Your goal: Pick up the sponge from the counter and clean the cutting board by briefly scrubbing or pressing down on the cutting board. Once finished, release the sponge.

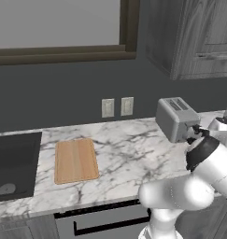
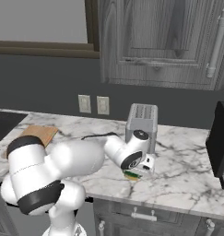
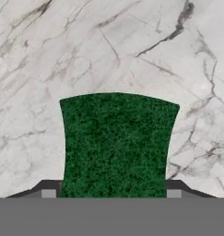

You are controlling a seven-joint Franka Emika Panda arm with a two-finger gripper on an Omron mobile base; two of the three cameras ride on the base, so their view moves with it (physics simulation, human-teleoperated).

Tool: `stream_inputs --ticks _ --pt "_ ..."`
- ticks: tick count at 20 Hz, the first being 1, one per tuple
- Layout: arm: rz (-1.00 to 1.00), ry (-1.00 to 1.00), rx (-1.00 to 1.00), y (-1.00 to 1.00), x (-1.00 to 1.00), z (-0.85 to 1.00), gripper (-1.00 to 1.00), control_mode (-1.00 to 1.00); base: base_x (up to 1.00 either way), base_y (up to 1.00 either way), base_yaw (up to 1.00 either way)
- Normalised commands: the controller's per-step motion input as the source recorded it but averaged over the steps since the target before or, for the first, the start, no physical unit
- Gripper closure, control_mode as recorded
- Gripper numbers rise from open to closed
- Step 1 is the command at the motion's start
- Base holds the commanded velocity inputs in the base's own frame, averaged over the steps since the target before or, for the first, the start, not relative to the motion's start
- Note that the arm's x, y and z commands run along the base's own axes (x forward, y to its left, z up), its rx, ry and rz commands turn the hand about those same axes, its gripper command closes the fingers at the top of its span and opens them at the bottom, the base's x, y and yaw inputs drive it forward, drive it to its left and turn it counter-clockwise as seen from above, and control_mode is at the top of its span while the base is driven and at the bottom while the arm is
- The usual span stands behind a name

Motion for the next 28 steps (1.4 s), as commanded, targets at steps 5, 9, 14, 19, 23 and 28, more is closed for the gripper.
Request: stream_inputs --ticks 5,9,14,19,23,28 --pt "0.37 -0.02 -0.08 0.86 -0.23 0.43 1.00 -1.00 0.00 0.00 0.00" --pt "0.43 0.00 -0.15 1.00 0.00 0.39 1.00 -1.00 0.00 0.00 0.00" --pt "0.46 0.00 -0.13 1.00 0.00 0.20 1.00 -1.00 0.00 0.00 0.00" --pt "0.42 0.00 -0.08 1.00 0.12 0.11 1.00 -1.00 0.00 0.00 0.00" --pt "0.42 0.01 -0.04 1.00 0.23 0.13 1.00 -1.00 0.00 0.00 0.00" --pt "0.28 0.00 -0.04 0.97 0.51 0.49 1.00 -1.00 0.00 0.00 0.00"
